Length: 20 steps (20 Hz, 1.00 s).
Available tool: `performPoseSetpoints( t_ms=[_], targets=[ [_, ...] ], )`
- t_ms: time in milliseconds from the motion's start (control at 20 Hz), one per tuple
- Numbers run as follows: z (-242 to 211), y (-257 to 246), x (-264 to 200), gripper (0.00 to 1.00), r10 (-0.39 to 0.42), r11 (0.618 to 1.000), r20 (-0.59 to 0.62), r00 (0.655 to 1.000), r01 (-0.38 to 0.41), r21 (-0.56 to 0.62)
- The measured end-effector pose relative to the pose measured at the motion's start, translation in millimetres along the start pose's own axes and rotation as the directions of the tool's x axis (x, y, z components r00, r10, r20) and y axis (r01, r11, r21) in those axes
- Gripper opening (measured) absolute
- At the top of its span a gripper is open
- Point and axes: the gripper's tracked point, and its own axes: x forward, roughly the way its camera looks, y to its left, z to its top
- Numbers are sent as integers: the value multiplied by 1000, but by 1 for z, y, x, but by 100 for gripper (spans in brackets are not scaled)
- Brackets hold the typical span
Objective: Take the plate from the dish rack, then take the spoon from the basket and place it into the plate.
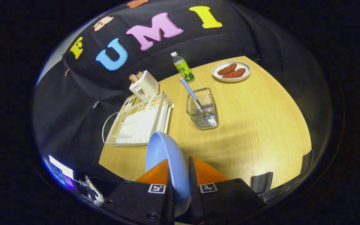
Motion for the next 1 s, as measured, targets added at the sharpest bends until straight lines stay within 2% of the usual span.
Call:
performPoseSetpoints(
  t_ms=[200,350,500,650,750,850,900,1000],
  targets=[
    [-5,-21,42,25,62,998,-46,997,-61,14],
    [-7,-28,68,25,94,995,-74,993,-96,-18],
    [-6,-32,72,25,120,993,-80,990,-121,-10],
    [-4,-53,75,26,81,996,-87,993,-84,-23],
    [13,-63,72,28,62,998,-50,997,-63,-18],
    [32,-70,64,52,43,998,6,999,-43,-40],
    [42,-72,58,72,30,997,41,999,-27,-72],
    [65,-70,47,79,18,990,117,993,-1,-141]
  ],
)
